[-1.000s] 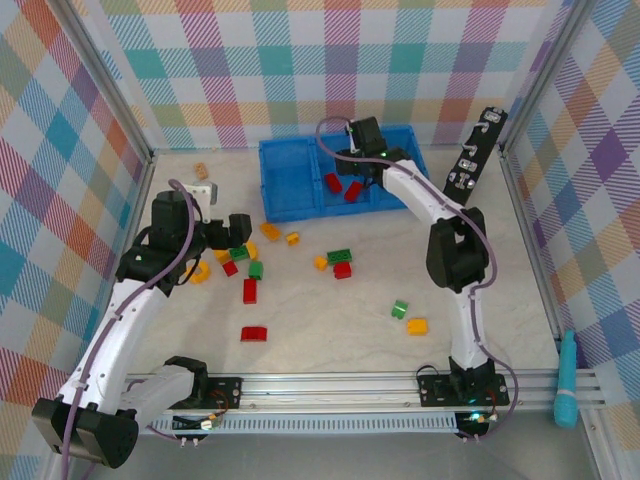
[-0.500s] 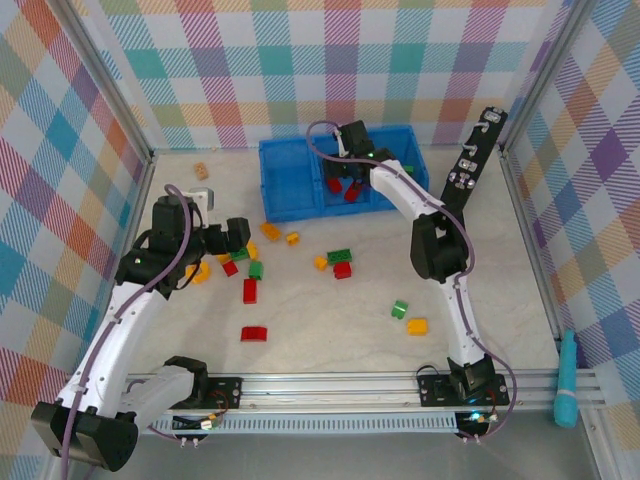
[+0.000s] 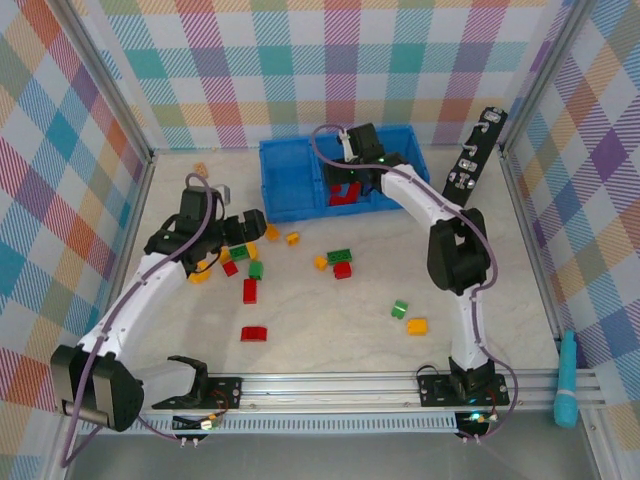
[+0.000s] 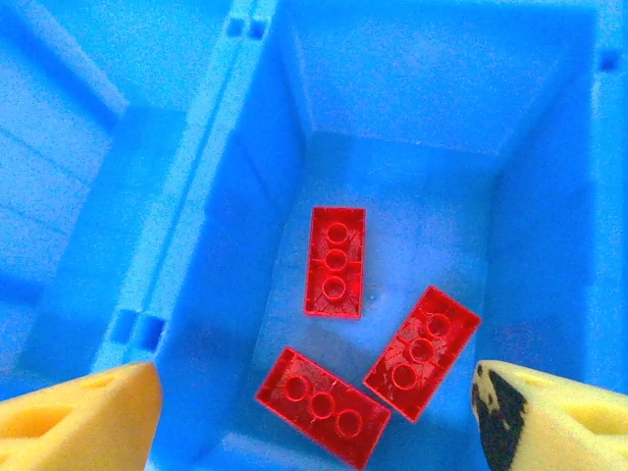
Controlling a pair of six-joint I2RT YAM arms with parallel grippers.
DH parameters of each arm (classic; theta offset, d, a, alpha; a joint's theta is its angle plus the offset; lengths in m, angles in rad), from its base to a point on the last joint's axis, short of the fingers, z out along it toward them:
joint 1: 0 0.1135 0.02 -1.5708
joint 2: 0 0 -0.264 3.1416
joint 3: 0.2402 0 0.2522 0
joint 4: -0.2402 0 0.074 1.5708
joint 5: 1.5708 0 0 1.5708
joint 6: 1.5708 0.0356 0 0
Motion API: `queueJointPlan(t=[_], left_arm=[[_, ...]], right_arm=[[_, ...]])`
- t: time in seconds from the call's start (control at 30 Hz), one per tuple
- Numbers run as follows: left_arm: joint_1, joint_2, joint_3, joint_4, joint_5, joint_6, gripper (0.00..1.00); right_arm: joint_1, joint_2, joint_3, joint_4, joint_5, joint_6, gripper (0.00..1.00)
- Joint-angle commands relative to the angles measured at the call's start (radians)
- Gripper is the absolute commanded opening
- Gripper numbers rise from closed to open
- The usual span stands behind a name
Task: Sort the legos into containers by color
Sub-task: Place the lego in the container, then pick up the lego from the center of the table.
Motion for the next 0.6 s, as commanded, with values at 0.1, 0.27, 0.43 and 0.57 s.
queueJointPlan(t=[0.1, 0.27, 0.43, 0.57], left_arm=[[-0.086, 0.164, -0.007, 0.098, -0.081, -0.173, 0.96], [-0.132, 0.313, 0.01, 0.166, -0.113, -0.26, 0.92], [-0.161, 0.419, 0.014, 0.269, -0.161, -0.339, 0.89], [-0.177, 0.518, 0.062, 0.297, -0.146, -0.37, 0.87]], right_arm=[[0.005, -0.199, -0.156, 0.068, -0.033, -0.021, 0.83], [0.005, -0.365, -0.342, 0.09, -0.008, -0.013, 0.85], [0.005, -0.517, -0.54, 0.094, 0.039, 0.025, 0.89], [0.005, -0.61, -0.67, 0.088, 0.066, 0.071, 0.89]])
